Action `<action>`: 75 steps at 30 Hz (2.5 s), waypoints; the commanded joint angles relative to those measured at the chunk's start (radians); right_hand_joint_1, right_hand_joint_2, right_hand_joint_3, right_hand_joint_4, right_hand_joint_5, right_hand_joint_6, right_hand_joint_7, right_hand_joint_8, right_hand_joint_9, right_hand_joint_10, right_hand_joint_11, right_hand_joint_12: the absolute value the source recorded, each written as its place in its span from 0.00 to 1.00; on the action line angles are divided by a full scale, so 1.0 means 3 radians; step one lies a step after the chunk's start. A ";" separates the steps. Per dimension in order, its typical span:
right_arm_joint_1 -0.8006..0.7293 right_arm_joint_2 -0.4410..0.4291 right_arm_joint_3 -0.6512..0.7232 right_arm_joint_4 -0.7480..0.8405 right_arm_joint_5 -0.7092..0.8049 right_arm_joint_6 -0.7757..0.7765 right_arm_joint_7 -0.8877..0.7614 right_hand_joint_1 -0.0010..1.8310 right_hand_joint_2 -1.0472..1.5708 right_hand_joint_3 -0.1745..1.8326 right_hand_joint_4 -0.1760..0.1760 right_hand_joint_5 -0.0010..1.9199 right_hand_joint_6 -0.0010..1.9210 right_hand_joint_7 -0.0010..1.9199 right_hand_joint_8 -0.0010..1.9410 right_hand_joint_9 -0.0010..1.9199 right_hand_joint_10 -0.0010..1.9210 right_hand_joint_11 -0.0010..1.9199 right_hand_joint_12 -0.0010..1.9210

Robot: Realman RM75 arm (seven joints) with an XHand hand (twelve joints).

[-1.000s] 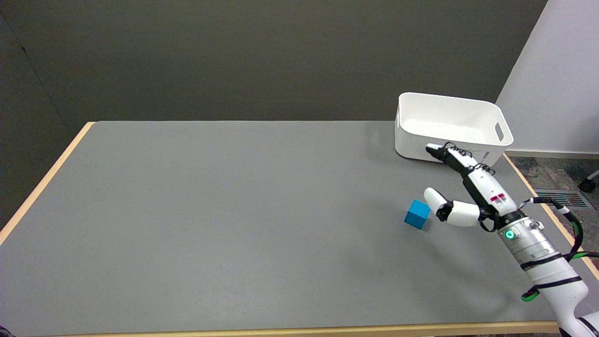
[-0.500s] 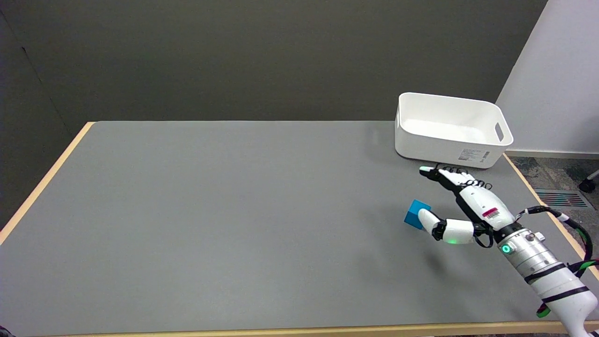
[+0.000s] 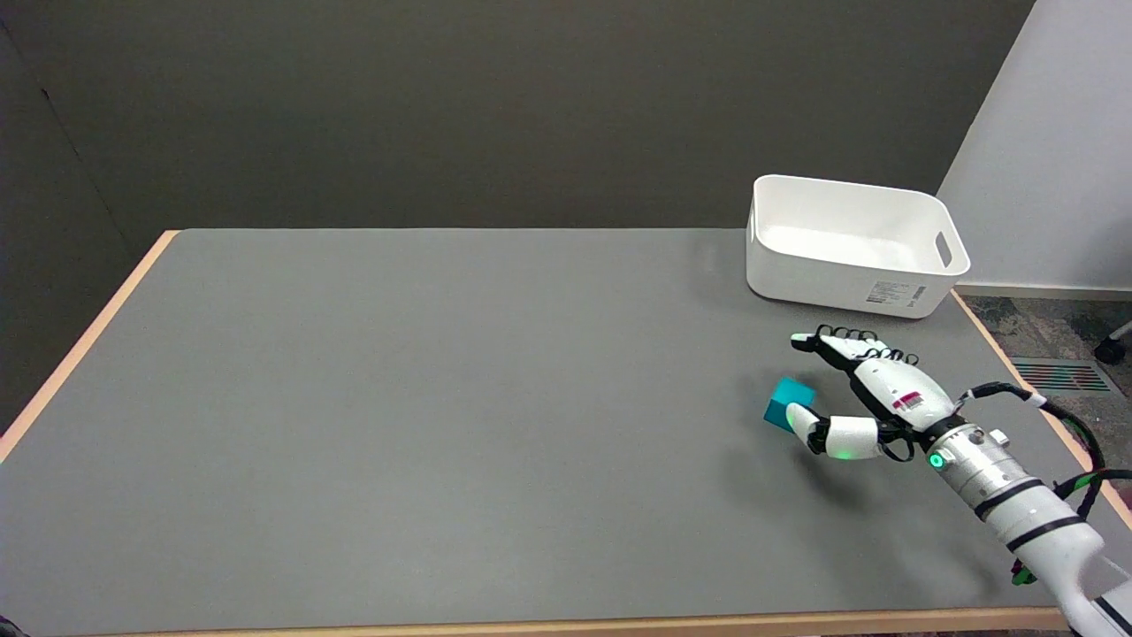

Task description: Pick up blue wooden cube.

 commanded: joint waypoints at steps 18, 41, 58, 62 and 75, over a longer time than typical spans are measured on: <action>-0.0080 -0.0172 0.0092 -0.0238 -0.0094 0.0229 0.0003 0.18 0.62 0.59 0.55 0.07 0.22 0.11 0.17 0.06 0.29 0.01 0.48; 0.0097 -0.0066 -0.0250 -0.0074 -0.0099 0.0379 0.0007 0.23 0.63 0.59 0.53 0.11 0.25 0.14 0.20 0.10 0.31 0.03 0.51; 0.0079 -0.0167 -0.0252 -0.0067 -0.0085 0.0320 -0.0021 0.47 0.71 0.53 0.45 0.12 0.38 0.21 0.51 0.23 0.54 0.10 0.65; 0.0118 -0.0167 -0.0259 -0.0039 -0.0039 0.0233 -0.0076 0.59 0.93 0.18 0.19 0.13 0.82 0.19 1.00 0.19 1.00 0.03 0.99; 0.0185 -0.0127 -0.0154 -0.0178 0.0465 -0.0154 -0.0211 0.55 0.96 0.12 0.00 0.18 0.99 0.19 1.00 0.12 1.00 0.00 1.00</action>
